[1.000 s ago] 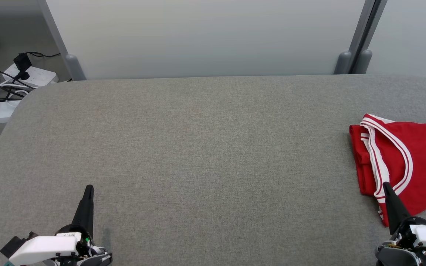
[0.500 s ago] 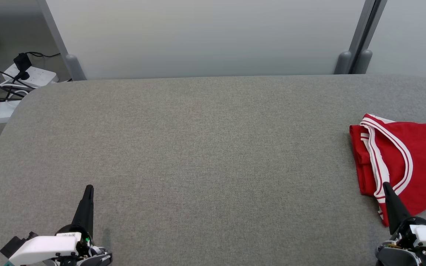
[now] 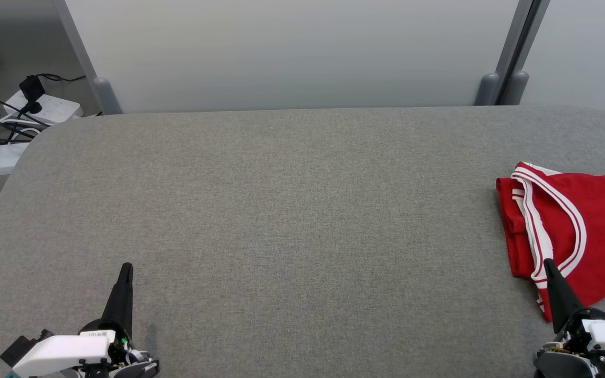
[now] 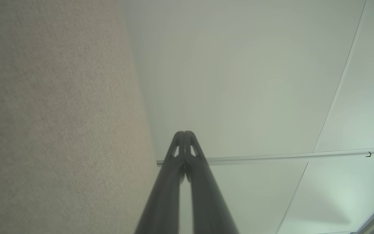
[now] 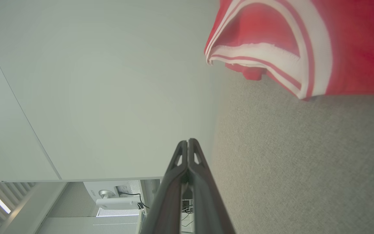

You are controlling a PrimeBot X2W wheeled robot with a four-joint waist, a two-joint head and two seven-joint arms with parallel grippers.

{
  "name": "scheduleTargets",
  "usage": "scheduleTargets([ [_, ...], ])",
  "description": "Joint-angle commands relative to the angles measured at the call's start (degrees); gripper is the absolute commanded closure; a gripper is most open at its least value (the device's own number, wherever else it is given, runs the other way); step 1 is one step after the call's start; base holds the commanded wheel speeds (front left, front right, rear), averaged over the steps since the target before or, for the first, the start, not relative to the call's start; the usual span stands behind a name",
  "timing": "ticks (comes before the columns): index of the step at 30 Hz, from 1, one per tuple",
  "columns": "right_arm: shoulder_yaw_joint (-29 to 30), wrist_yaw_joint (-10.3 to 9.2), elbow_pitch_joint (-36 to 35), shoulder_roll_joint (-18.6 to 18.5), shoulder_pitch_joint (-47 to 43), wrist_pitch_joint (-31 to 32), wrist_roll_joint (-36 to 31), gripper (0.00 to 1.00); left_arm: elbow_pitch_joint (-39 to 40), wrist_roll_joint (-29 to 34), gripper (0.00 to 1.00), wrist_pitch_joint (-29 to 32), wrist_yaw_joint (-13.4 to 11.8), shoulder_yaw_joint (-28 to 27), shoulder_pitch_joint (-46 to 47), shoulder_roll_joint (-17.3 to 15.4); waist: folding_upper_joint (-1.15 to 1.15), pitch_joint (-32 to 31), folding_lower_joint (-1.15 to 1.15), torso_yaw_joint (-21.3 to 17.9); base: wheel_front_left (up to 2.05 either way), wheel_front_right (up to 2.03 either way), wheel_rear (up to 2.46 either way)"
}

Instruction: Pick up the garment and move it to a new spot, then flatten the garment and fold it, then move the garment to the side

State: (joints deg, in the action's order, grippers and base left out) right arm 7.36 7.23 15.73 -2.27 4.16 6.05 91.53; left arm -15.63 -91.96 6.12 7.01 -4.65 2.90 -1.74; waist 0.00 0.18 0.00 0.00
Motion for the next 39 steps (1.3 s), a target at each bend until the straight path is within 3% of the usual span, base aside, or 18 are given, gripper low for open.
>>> scheduleTargets([
  [1, -0.84, 0.25, -1.70, -0.61, 2.02, 0.44, 0.63, 1.00, 1.58, -0.21, 1.00, 0.36, 0.47, -1.86, 3.29, -1.14, 0.00, 0.00, 0.00, 0.00, 0.00, 0.00, 0.00],
  [39, -0.84, 0.25, -1.70, -0.61, 2.02, 0.44, 0.64, 1.00, 1.58, -0.21, 1.00, 0.36, 0.47, -1.86, 3.29, -1.14, 0.00, 0.00, 0.00, 0.00, 0.00, 0.00, 0.00],
])
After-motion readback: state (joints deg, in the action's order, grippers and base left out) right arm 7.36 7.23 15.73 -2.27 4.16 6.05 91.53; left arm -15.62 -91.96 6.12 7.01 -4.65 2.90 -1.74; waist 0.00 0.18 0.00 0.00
